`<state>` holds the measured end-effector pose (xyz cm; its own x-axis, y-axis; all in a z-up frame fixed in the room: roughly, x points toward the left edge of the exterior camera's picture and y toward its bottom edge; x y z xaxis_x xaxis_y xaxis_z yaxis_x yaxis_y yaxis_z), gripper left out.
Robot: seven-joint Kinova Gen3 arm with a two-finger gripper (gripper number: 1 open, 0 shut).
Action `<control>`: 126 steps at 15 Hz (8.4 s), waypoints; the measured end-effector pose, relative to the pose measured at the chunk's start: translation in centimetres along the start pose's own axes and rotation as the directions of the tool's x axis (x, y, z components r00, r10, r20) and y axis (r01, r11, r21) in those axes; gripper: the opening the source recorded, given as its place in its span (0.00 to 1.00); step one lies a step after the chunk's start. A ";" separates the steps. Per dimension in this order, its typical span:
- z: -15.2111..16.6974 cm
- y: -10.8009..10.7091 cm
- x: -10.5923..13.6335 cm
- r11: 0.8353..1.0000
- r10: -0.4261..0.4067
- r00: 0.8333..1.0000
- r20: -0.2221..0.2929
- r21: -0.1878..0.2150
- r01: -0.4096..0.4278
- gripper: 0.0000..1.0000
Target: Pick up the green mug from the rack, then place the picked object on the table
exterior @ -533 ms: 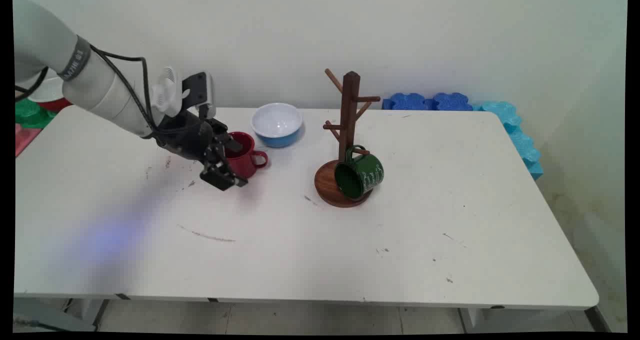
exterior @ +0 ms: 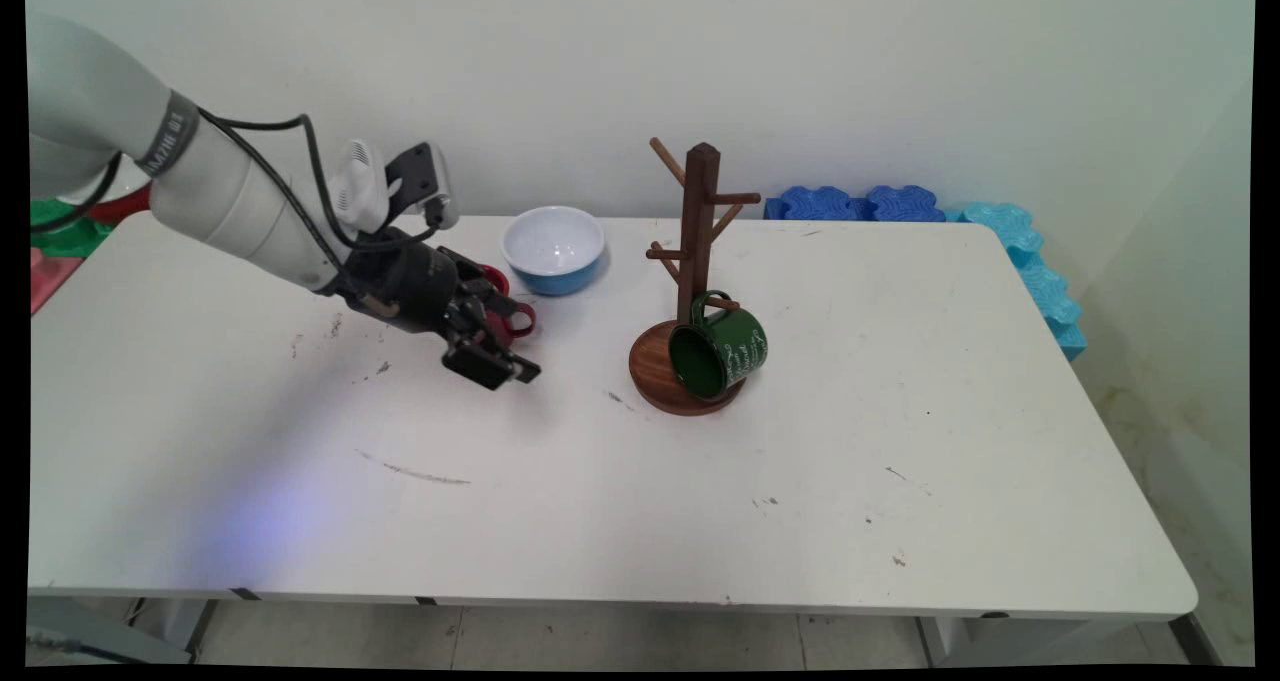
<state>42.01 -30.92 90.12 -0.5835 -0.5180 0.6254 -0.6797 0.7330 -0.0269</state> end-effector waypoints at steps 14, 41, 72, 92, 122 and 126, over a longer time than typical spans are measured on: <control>5.4 3.2 0.4 0.967 -0.256 0.958 -0.126 -0.035 0.254 1.00; 14.2 6.2 2.8 0.884 -0.468 0.857 -0.215 -0.126 0.451 1.00; 17.8 8.0 4.5 0.746 -0.666 0.707 -0.238 -0.209 0.632 1.00; 18.0 8.1 4.8 0.727 -0.687 0.686 -0.241 -0.222 0.650 0.00; 16.8 8.7 6.4 0.856 -0.517 0.817 -0.254 -0.176 0.487 0.00; 16.6 9.2 6.6 0.862 -0.505 0.826 -0.250 -0.181 0.473 0.00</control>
<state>24.57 -34.90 81.05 -0.0273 -0.6879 0.7253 -0.7817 0.4670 0.4135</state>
